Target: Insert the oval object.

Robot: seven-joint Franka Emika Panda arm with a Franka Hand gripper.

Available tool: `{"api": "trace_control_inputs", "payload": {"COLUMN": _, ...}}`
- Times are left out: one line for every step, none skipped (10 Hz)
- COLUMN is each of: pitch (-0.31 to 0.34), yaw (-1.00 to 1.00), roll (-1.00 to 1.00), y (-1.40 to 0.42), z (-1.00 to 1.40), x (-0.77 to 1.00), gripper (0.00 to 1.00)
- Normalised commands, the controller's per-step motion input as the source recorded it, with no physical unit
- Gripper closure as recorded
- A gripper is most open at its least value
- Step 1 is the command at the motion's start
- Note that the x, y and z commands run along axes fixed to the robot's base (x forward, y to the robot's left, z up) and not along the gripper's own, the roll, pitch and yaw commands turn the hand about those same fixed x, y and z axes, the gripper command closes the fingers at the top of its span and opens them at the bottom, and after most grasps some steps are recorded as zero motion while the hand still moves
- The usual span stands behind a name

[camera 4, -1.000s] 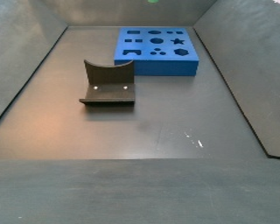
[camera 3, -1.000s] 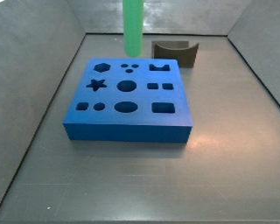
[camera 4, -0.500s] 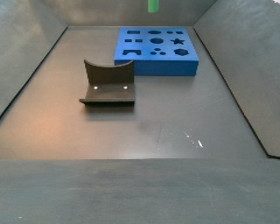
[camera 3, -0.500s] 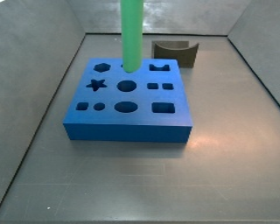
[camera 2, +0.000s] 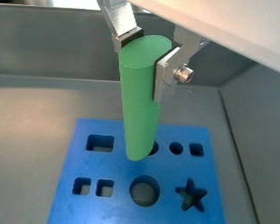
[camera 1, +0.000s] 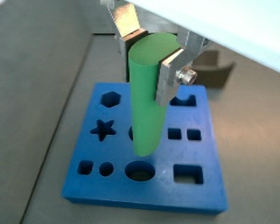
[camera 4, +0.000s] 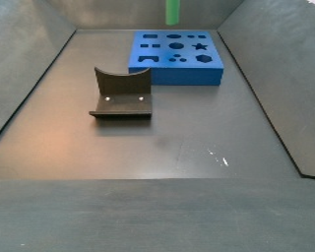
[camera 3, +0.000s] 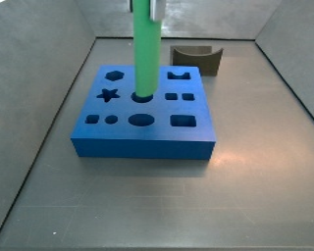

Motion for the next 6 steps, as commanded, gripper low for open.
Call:
{"api": "trace_control_inputs", "payload": {"pitch": 0.000, "yaw": -1.00, "roll": -0.01, "y": 0.00, "z": -0.34, "x": 0.00, "gripper": 1.00}}
{"api": "trace_control_inputs", "payload": {"pitch": -0.026, "yaw": -1.00, "roll": -0.04, "y": 0.00, "z": -0.31, "x": 0.00, "gripper": 1.00}}
{"api": "trace_control_inputs", "payload": {"pitch": -0.057, "yaw": -1.00, "roll": -0.05, "y": -0.01, "z": -0.31, "x": 0.00, "gripper": 1.00}}
{"api": "trace_control_inputs", "payload": {"pitch": -0.064, "yaw": -1.00, "roll": -0.04, "y": 0.00, "z": -0.31, "x": 0.00, "gripper": 1.00}}
{"api": "trace_control_inputs", "payload": {"pitch": -0.044, "yaw": -1.00, "roll": -0.03, "y": 0.00, "z": -0.29, "x": 0.00, "gripper": 1.00}}
{"api": "trace_control_inputs", "payload": {"pitch": -0.031, "yaw": -1.00, "roll": -0.01, "y": 0.00, "z": -0.03, "x": 0.00, "gripper": 1.00}}
